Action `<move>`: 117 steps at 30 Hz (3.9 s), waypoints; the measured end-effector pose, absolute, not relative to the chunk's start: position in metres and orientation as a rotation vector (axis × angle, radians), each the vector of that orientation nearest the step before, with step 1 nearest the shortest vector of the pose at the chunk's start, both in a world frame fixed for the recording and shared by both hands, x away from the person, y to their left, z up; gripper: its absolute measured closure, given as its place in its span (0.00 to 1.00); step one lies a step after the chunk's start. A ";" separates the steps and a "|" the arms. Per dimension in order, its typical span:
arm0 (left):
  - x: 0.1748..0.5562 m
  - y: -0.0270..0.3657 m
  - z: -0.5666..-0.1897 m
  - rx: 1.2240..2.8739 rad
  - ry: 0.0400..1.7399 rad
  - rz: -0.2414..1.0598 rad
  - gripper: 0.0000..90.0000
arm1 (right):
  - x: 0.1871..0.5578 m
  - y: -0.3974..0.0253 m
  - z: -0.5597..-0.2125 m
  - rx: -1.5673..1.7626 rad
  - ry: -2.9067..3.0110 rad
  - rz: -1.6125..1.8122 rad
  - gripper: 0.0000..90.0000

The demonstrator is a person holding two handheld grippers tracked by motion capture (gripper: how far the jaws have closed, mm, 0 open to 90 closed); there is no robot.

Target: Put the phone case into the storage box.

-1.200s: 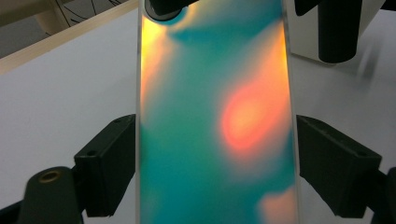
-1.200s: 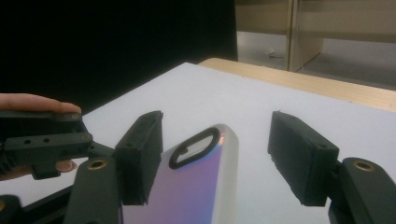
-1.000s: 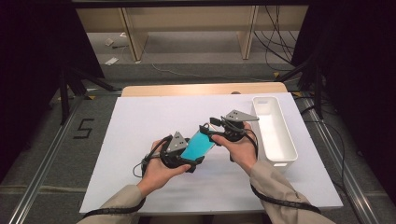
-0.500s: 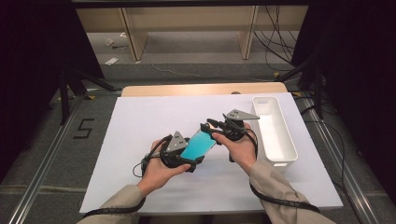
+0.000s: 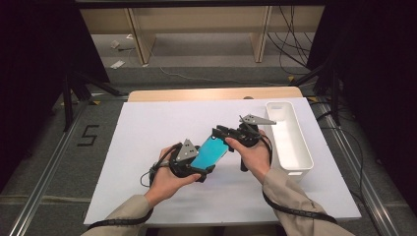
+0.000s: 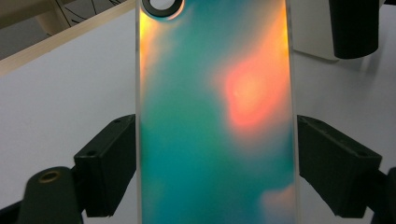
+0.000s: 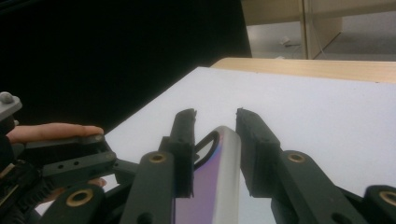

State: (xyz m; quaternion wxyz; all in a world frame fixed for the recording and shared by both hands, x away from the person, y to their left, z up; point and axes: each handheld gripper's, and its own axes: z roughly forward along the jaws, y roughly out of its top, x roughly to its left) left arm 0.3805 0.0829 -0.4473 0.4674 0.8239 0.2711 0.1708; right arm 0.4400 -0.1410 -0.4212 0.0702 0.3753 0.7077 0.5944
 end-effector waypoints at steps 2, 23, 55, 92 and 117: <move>0.381 0.082 -0.448 2.030 0.658 0.430 0.19 | 0.440 -0.141 -0.421 1.131 2.131 1.793 0.79; 0.390 0.099 -0.447 1.965 0.731 0.408 0.17 | 0.423 -0.143 -0.371 0.804 2.228 1.795 0.89; 0.389 0.100 -0.446 1.966 0.690 0.373 0.21 | 0.428 -0.162 -0.366 0.416 2.544 1.590 0.89; 0.386 0.077 -0.463 2.047 0.507 0.191 0.45 | 0.421 -0.148 -0.365 0.299 2.606 1.656 0.89; 0.387 0.080 -0.459 2.061 0.430 0.138 0.86 | 0.426 -0.157 -0.366 0.303 2.560 1.743 0.80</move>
